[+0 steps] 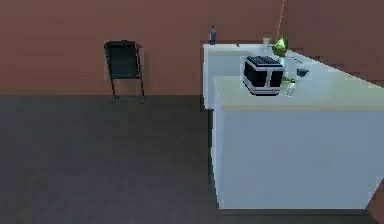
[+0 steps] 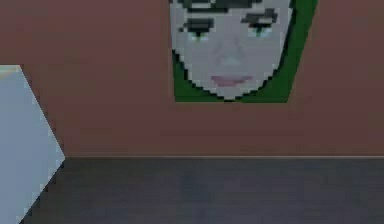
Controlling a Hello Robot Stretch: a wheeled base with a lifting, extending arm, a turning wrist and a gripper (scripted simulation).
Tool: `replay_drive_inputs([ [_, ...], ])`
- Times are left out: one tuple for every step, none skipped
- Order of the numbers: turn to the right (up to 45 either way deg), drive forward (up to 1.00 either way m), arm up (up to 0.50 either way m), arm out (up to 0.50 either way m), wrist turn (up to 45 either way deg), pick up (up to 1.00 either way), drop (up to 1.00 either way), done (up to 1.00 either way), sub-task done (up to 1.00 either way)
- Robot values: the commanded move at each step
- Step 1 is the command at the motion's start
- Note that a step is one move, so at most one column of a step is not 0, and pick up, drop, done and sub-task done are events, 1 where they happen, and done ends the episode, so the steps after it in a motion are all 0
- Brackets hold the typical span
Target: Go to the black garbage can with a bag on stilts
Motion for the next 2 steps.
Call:
replay_drive_inputs([
  [-21.0,0.0,0.0,0.0,0.0,0.0,0.0,0.0,0.0],
  [0.0,1.0,0.0,0.0,0.0,0.0,0.0,0.0,0.0],
])
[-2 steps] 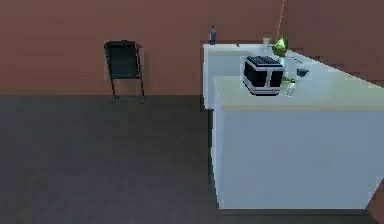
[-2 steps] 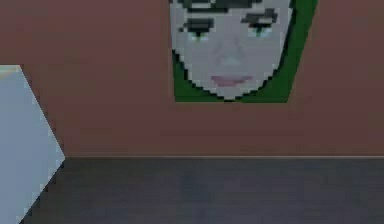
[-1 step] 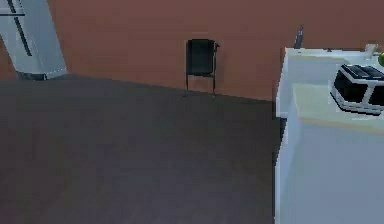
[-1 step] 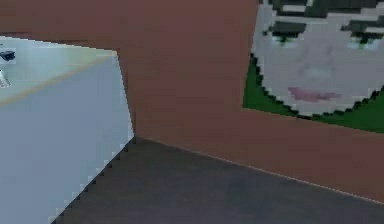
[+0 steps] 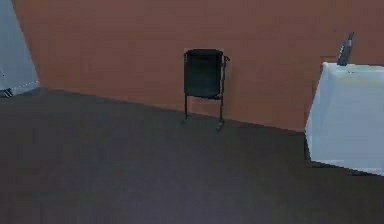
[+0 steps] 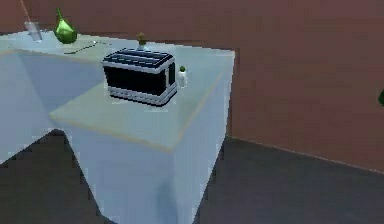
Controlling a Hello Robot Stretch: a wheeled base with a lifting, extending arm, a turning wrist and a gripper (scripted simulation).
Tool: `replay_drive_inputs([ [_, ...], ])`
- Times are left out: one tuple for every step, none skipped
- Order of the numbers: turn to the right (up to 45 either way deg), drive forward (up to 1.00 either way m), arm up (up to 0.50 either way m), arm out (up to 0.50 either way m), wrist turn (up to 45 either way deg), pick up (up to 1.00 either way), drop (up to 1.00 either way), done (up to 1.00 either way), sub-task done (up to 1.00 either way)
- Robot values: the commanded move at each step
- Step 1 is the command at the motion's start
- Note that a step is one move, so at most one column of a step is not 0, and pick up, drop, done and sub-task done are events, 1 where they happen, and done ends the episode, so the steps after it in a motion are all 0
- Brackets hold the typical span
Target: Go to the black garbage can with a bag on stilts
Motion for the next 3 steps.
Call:
replay_drive_inputs([
  [18.0,0.0,0.0,0.0,0.0,0.0,0.0,0.0,0.0],
  [0.0,1.0,0.0,0.0,0.0,0.0,0.0,0.0,0.0],
  [21.0,0.0,0.0,0.0,0.0,0.0,0.0,0.0,0.0],
])
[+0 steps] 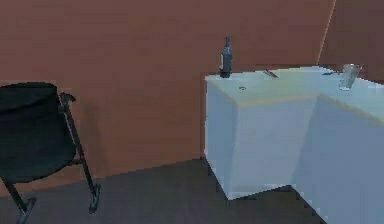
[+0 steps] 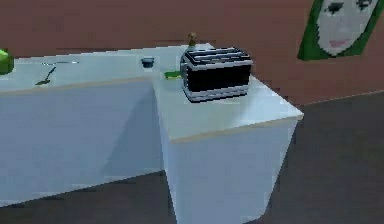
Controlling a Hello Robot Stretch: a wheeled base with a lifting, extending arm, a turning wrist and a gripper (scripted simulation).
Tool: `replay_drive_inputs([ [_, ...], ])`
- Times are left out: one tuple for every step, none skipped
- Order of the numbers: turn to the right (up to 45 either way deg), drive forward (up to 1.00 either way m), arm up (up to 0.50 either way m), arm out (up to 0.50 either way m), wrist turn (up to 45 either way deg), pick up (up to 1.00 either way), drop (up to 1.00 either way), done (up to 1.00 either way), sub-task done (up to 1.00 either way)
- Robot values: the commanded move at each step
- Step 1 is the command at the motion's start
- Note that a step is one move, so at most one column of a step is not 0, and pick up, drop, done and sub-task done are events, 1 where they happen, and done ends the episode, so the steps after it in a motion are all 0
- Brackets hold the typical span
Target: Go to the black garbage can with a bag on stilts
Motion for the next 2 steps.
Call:
replay_drive_inputs([
  [0.0,0.7,0.0,0.0,0.0,0.0,0.0,0.0,0.0],
  [-45.0,0.0,0.0,0.0,0.0,0.0,0.0,0.0,0.0],
])
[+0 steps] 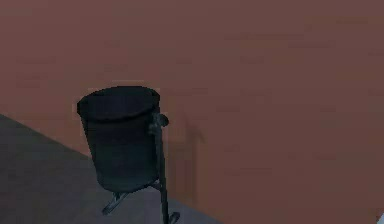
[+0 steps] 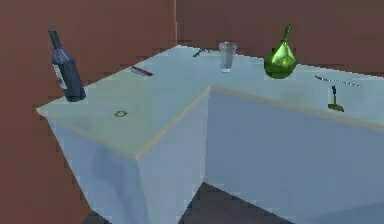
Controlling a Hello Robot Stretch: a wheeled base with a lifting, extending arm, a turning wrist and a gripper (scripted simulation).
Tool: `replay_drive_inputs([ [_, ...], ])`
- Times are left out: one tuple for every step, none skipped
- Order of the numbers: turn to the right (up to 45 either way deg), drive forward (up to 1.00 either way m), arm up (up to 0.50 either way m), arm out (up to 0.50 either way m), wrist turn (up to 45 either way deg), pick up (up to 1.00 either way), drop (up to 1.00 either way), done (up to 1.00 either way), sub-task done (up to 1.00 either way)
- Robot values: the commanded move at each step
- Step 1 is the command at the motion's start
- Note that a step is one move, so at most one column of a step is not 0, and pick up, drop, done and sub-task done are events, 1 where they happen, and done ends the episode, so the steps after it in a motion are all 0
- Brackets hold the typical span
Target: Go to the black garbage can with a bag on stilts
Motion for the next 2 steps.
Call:
replay_drive_inputs([
  [-18.0,0.0,0.0,0.0,0.0,0.0,0.0,0.0,0.0],
  [0.0,0.0,0.0,0.0,0.0,0.0,0.0,1.0,0.0],
])
